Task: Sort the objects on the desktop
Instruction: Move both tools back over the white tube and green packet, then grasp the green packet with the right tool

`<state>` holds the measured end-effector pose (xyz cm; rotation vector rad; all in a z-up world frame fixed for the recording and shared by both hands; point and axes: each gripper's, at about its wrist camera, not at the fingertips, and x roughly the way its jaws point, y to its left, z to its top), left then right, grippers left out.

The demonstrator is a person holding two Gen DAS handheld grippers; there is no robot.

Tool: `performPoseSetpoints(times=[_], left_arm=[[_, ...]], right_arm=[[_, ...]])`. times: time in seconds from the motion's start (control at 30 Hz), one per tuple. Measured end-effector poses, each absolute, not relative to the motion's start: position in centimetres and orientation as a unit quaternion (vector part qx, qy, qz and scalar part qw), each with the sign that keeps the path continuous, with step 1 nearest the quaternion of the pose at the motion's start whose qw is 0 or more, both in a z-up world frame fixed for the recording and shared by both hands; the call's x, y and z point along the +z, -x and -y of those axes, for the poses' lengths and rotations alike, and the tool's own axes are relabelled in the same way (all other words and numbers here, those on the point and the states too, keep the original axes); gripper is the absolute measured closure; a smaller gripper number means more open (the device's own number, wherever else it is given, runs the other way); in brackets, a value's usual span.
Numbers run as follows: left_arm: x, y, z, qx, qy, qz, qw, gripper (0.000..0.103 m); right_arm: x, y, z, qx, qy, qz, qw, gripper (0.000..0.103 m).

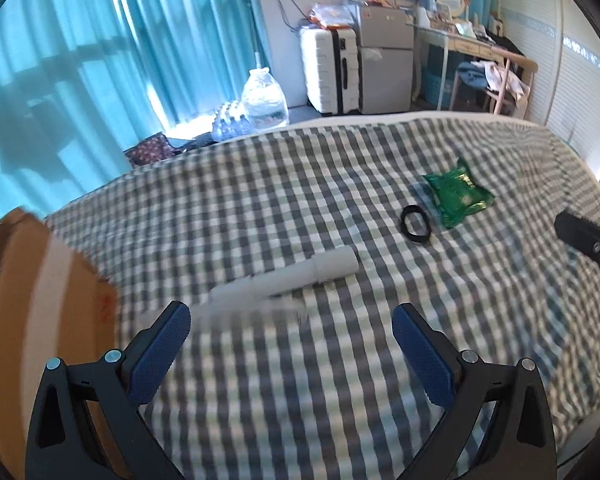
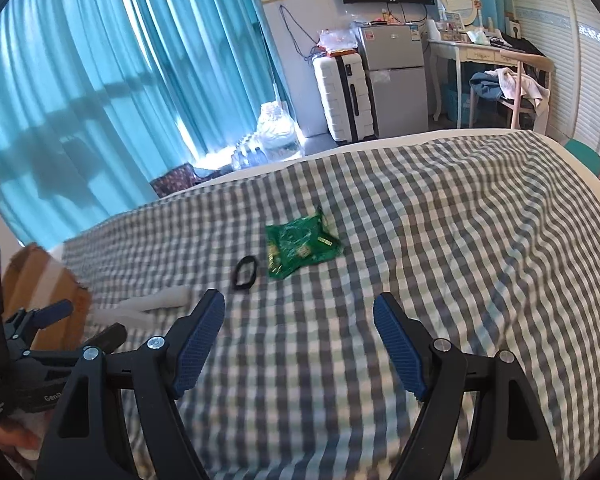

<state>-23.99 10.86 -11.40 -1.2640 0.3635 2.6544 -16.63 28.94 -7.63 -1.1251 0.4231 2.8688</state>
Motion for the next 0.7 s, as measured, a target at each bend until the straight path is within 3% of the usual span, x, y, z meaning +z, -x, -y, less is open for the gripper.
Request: performPoseSetpoints(times=[0.37, 0.7], left_arm=[[-17.3, 30.0, -10.9, 0.875, 0.461, -0.115, 0.097, 0.000], [-17.7, 29.7, -10.4, 0.863, 0.467, -0.137, 0.134, 0.000]], right_arm=[[-11.5, 24.9, -28.3, 0.912, 0.399, -0.093, -0.002, 0.026], [-14.3, 29.2, -27.4, 0.902, 0.430, -0.033, 0.013, 0.025]])
